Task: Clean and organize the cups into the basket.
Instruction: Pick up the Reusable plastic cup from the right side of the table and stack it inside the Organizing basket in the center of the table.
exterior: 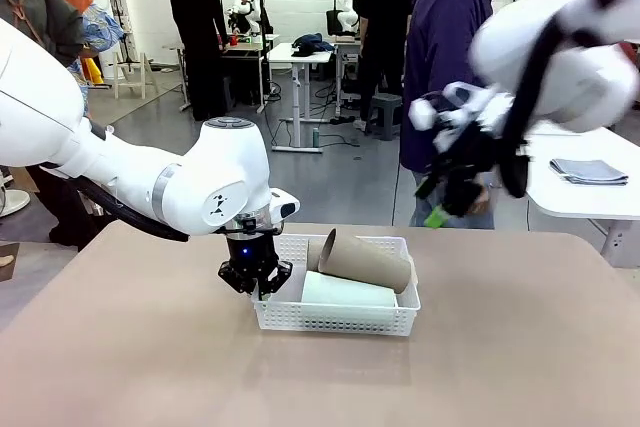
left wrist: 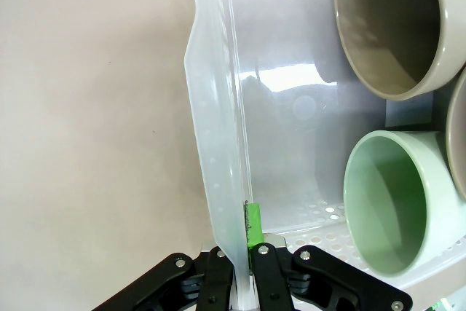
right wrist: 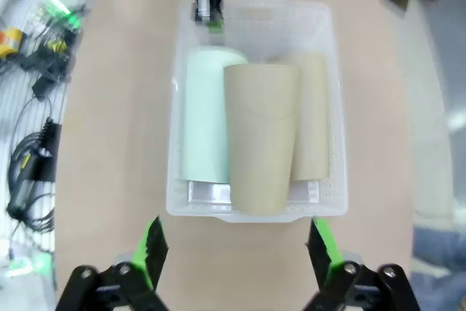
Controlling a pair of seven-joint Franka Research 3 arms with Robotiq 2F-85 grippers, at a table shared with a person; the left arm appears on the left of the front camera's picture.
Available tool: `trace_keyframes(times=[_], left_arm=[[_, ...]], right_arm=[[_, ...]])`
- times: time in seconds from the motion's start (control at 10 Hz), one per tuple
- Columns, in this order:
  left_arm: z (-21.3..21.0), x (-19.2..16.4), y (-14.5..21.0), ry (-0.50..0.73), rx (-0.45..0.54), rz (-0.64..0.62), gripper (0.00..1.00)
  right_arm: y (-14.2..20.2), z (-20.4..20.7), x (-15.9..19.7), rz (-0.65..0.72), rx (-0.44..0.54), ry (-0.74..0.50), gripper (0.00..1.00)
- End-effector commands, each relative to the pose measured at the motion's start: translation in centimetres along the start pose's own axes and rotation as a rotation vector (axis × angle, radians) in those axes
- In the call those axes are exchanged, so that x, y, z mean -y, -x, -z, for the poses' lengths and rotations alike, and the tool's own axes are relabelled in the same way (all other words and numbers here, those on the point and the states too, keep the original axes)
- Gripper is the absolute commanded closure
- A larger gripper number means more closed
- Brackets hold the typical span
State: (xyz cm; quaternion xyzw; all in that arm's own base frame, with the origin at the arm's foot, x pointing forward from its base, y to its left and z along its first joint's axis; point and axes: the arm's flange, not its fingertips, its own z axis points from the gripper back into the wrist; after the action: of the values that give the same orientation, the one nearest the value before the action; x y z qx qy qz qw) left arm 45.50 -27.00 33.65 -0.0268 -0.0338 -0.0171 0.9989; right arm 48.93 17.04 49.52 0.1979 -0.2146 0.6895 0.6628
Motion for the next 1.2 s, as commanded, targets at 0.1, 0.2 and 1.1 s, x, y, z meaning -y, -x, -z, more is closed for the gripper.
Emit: trace_keyframes(times=[0.1,0.2,1.1], left_arm=[[0.0,0.1,0.1,-0.002,0.0,0.004,1.0],[0.0,0.1,0.1,-0.002,0.0,0.004,1.0],[0.0,0.1,0.1,-0.002,0.0,0.004,1.0]], right_arm=[[10.6,-4.9,-3.9,-0.01,0.249,-0.026,0.0],[13.2,-6.1,-4.8,-0.006,0.317,-0.009,0.0],[23.7,-7.6,-7.0,0.109,0.474,0.09,0.0]])
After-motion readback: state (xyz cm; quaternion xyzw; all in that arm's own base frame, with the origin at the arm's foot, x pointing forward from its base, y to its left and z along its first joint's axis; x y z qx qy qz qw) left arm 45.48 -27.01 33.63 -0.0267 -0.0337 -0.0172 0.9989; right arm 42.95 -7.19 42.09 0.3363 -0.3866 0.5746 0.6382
